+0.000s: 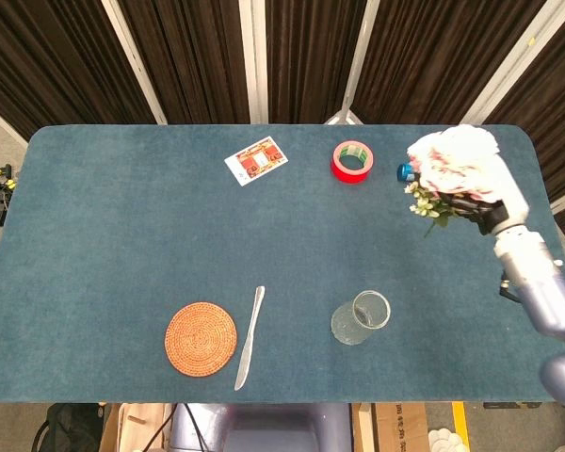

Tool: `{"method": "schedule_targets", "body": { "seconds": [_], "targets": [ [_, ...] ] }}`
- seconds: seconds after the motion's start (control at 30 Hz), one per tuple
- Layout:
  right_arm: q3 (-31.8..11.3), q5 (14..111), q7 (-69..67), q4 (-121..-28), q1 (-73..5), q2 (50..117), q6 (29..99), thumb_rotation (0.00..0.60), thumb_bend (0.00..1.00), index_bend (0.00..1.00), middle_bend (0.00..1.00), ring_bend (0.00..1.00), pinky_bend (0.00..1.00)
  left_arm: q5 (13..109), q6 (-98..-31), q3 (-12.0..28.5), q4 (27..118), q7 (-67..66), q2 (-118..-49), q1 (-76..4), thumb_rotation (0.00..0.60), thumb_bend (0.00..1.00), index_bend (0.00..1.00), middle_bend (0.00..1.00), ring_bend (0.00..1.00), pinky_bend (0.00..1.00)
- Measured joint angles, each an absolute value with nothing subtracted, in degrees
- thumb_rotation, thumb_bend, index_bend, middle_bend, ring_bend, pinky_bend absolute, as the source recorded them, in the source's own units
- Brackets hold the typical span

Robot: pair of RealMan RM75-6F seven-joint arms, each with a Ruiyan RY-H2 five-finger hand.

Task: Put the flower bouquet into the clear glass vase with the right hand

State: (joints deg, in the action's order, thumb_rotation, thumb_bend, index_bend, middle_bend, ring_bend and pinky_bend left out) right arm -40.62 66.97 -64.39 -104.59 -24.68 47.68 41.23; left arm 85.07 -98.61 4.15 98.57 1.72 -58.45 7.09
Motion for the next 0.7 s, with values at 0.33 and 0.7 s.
{"method": "schedule_targets", "body": {
  "seconds": [0.33,0.7],
  "targets": [
    [-50.5,64.2,-78.1,-123.6,-16.2,29.9,43.7,0.6,0.52,0.57,0.48,0.5,0.17,85.0,-99.2,4.2,98.0,4.1,-58.0,7.7,0.6,0.22,0.12,0.0,0.0,0.05],
    [-51.3,58.4,-80.6,-133.7,-14.3,25.7,47.3,0.6,0.52,0.57,0.48,0.48,0.17,85.1,-99.0,4.2,97.5,5.8,-57.4,7.7,0.6,0.22,0.12,0.0,0.0,0.05]
  ]
}}
